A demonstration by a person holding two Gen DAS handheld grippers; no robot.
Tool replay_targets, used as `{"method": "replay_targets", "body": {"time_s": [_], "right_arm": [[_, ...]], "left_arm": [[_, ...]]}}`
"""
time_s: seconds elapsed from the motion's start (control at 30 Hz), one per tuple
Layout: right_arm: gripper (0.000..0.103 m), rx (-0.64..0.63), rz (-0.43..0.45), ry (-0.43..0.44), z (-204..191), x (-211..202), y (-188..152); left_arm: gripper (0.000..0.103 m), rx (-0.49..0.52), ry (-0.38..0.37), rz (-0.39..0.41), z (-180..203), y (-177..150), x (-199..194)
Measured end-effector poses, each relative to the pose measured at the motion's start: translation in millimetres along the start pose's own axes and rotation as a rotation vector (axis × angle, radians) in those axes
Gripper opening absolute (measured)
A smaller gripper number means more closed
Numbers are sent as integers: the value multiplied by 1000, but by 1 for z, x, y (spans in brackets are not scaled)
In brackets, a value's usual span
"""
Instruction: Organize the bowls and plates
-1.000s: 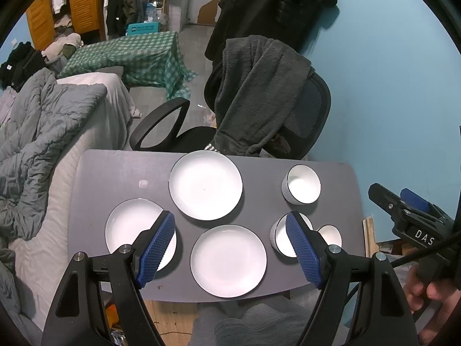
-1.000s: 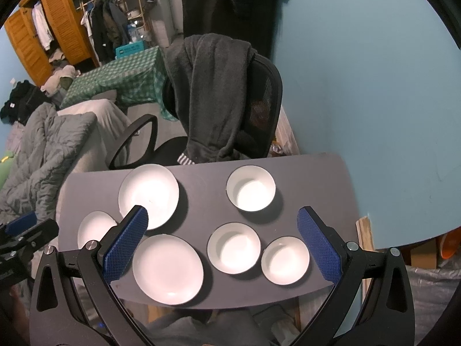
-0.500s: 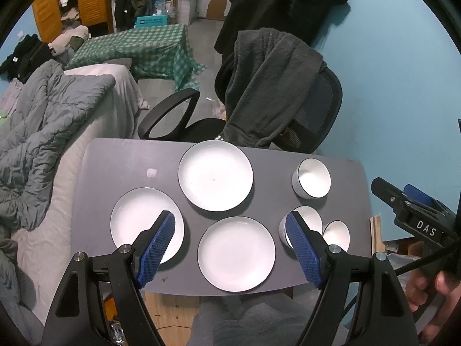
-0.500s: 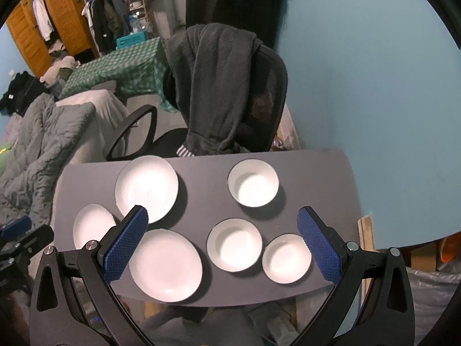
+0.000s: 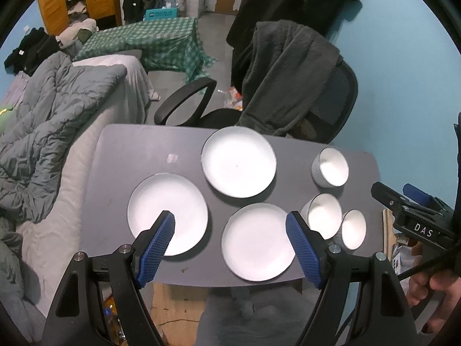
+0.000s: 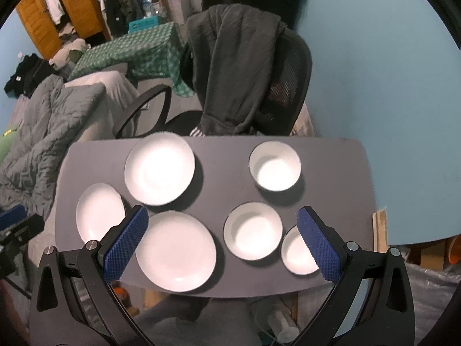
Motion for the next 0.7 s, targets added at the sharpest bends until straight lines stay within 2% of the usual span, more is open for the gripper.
{"method": "replay_targets", "body": {"time_s": [0.4, 0.57, 0.7], "right_arm": [[101, -37, -74, 42, -16, 31, -47], [101, -41, -135, 26, -17, 55, -69], [101, -16, -203, 16, -9, 78, -92]], "left_arm": [[81, 46, 27, -53, -20, -25, 28], [81, 59, 8, -72, -22, -35, 48], [81, 57, -9, -118, -24, -49, 72]]}}
Point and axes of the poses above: each gripper's, at about its wrist camera, not at the fingertips, and x roughly the way its jaws point, z to its right, y to its top, the point moved 7 cm from there along x, roughly the way its jaws point, and after that the axes turned 15 degrees about x, right-handed, at the moved point
